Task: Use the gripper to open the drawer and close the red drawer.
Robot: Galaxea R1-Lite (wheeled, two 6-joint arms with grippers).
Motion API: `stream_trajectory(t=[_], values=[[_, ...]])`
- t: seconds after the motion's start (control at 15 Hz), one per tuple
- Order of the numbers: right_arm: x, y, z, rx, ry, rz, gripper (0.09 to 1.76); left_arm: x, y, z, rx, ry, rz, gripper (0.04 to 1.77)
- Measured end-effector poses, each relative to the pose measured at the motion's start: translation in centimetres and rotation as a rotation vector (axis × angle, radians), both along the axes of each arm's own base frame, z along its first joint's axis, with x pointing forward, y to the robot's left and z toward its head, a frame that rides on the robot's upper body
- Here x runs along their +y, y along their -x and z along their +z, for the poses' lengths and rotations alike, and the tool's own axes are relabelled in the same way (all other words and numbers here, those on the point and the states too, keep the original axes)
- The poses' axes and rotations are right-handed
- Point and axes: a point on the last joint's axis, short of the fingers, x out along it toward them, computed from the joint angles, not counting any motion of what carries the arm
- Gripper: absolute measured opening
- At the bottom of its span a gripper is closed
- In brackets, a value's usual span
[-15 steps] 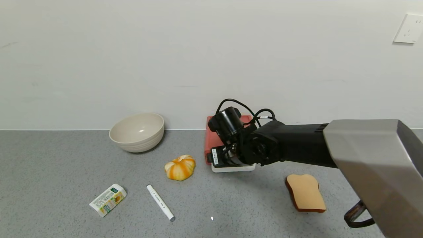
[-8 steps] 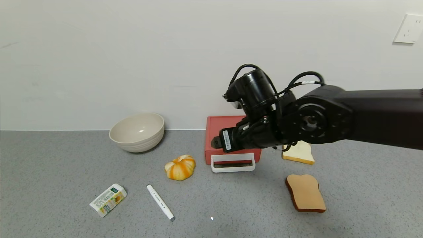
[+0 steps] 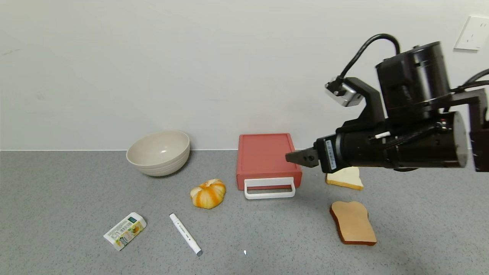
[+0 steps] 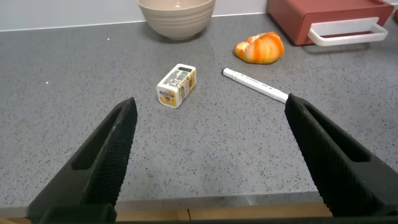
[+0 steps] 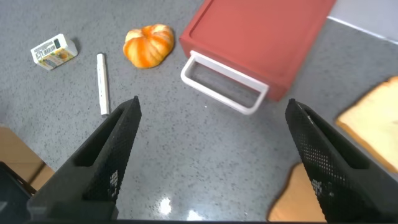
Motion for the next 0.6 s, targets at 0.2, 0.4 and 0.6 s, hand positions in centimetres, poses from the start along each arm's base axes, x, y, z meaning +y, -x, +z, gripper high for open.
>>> stream_trajectory(t=[0.2, 0.4, 0.6], values=[[-3.4, 2.5, 1.1, -0.05, -0.017, -0.031, 1.71, 0.0, 0.0, 0.0, 0.0, 0.0, 0.0, 1.72], [-6.6, 5.5, 1.7, -0.087, -0.033, -0.082, 1.71, 0.0, 0.0, 0.0, 0.0, 0.0, 0.0, 1.72], [-9.5, 8.9, 2.1, -0.138, -0.05, -0.15, 1.71, 0.0, 0.0, 0.0, 0.0, 0.0, 0.0, 1.72]])
